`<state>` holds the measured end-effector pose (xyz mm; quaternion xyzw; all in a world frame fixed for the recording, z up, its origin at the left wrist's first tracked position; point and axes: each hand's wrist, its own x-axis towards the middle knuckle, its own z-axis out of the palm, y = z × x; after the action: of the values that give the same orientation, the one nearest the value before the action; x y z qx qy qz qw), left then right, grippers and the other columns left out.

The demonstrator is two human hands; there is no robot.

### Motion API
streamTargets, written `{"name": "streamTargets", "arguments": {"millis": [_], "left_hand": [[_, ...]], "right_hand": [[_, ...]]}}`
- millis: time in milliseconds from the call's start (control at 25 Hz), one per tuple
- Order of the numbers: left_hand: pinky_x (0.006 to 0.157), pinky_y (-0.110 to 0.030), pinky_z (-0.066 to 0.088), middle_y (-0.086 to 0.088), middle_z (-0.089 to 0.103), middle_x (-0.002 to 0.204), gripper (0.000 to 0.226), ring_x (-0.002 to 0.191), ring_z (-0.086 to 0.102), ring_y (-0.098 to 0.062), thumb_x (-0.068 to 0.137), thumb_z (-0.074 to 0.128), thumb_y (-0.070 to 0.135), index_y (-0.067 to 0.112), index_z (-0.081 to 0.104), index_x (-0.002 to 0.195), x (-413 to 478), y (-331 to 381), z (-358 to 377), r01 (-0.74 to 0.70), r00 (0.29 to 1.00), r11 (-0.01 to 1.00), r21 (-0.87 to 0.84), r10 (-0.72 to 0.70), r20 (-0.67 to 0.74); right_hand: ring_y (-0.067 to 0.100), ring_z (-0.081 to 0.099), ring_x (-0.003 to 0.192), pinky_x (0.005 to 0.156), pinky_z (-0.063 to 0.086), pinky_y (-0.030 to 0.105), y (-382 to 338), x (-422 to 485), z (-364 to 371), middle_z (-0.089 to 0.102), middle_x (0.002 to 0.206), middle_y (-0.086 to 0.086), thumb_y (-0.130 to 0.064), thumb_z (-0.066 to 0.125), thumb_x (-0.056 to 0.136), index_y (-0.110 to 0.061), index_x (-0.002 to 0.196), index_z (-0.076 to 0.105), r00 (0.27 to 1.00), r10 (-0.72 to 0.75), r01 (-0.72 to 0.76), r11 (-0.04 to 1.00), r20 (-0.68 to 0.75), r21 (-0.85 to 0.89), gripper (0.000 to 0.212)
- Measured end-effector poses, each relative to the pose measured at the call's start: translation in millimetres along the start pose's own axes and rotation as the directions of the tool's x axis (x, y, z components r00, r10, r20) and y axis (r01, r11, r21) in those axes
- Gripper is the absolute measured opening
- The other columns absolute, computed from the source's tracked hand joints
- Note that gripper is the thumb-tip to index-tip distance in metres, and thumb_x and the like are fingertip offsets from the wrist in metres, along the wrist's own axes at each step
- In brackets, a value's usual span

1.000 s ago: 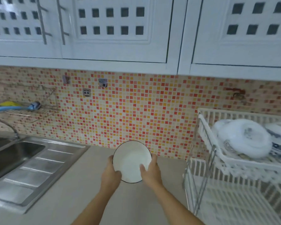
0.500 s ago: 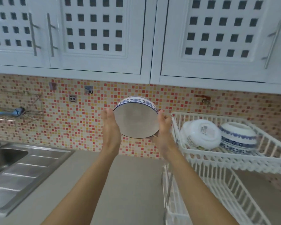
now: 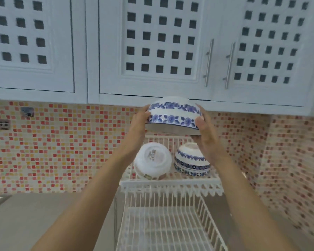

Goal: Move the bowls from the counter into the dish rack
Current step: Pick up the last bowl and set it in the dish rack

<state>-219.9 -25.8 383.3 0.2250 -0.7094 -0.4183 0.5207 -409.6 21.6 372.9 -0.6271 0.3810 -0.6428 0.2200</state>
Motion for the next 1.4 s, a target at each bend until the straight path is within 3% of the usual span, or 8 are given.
{"name": "streamTargets", "arguments": {"millis": [80,160,240,400,560,680,1160,1400], "left_hand": [[0.108,-0.036,0.036,0.002,0.054,0.133,0.057,0.124,0.049,-0.014,0.077,0.039,0.056,0.033,0.05,0.128,10,-8,36,0.025,0.996,1.0,0.003,-0.025,0.09],[0.088,-0.022,0.049,0.004,0.057,0.127,0.047,0.11,0.059,-0.008,0.081,0.053,0.054,0.033,0.048,0.123,17,-19,66,0.029,0.987,0.998,0.051,-0.036,0.156],[0.068,-0.015,0.056,0.01,0.058,0.118,0.053,0.095,0.065,-0.001,0.073,0.07,0.045,0.038,0.042,0.117,22,-33,84,0.031,0.985,0.997,0.069,-0.042,0.167],[0.093,-0.032,0.054,0.013,0.054,0.125,0.086,0.114,0.058,-0.01,0.057,0.082,0.05,0.035,0.039,0.13,43,-65,104,0.017,0.978,0.934,0.358,-0.09,0.188],[0.1,-0.031,0.043,0.009,0.045,0.137,0.112,0.128,0.045,-0.016,0.057,0.088,0.038,0.03,0.02,0.145,51,-87,126,-0.037,0.969,0.804,0.594,-0.115,0.217],[0.113,-0.04,0.028,-0.001,0.019,0.157,0.128,0.144,0.021,-0.022,0.059,0.086,0.029,0.026,-0.004,0.151,48,-99,139,0.009,0.962,0.743,0.669,-0.189,0.197],[0.11,-0.038,0.032,-0.006,0.014,0.155,0.126,0.141,0.023,-0.026,0.061,0.082,0.032,0.024,-0.005,0.151,44,-126,150,0.051,0.956,0.657,0.752,-0.249,0.153],[0.115,-0.043,0.025,-0.013,-0.008,0.16,0.131,0.148,0.007,-0.03,0.066,0.081,0.033,0.02,-0.018,0.15,47,-128,152,0.035,0.939,0.596,0.802,-0.294,0.177]], "right_hand": [[0.034,0.043,0.134,0.109,0.036,0.057,15,-3,-42,0.042,0.147,0.01,-0.078,0.063,0.062,-0.044,0.14,0.035,0.999,-0.042,0.041,0.987,0.002,-0.158,0.09],[0.019,0.042,0.137,0.109,0.04,0.051,30,-5,-77,0.037,0.148,-0.012,-0.073,0.07,0.058,-0.033,0.146,0.028,0.997,-0.054,0.064,0.976,0.054,-0.209,0.106],[0.014,0.041,0.137,0.107,0.043,0.049,45,-2,-104,0.034,0.15,-0.012,-0.065,0.081,0.052,-0.03,0.149,0.024,0.994,-0.004,0.033,0.963,0.109,-0.269,0.118],[0.011,0.032,0.141,0.113,0.036,0.046,69,8,-148,0.026,0.156,-0.011,-0.052,0.089,0.046,-0.035,0.151,0.016,0.973,0.131,-0.007,0.838,0.188,-0.546,0.128],[0.007,0.016,0.145,0.119,0.023,0.041,96,13,-158,0.014,0.158,-0.017,-0.056,0.088,0.046,-0.043,0.148,0.006,0.926,0.219,0.093,0.654,0.306,-0.751,0.131],[0.012,0.018,0.145,0.116,0.03,0.045,117,15,-156,0.012,0.158,-0.011,-0.059,0.086,0.044,-0.033,0.151,0.003,0.924,0.214,0.137,0.587,0.317,-0.798,0.137],[0.023,0.041,0.131,0.095,0.047,0.036,133,14,-154,0.003,0.155,-0.007,-0.054,0.087,0.047,-0.019,0.151,0.003,0.907,0.24,0.227,0.415,0.347,-0.881,0.138],[0.021,0.029,0.14,0.1,0.047,0.041,132,14,-154,-0.002,0.156,-0.009,-0.059,0.084,0.049,-0.021,0.151,-0.002,0.907,0.253,0.216,0.41,0.338,-0.886,0.139]]}}
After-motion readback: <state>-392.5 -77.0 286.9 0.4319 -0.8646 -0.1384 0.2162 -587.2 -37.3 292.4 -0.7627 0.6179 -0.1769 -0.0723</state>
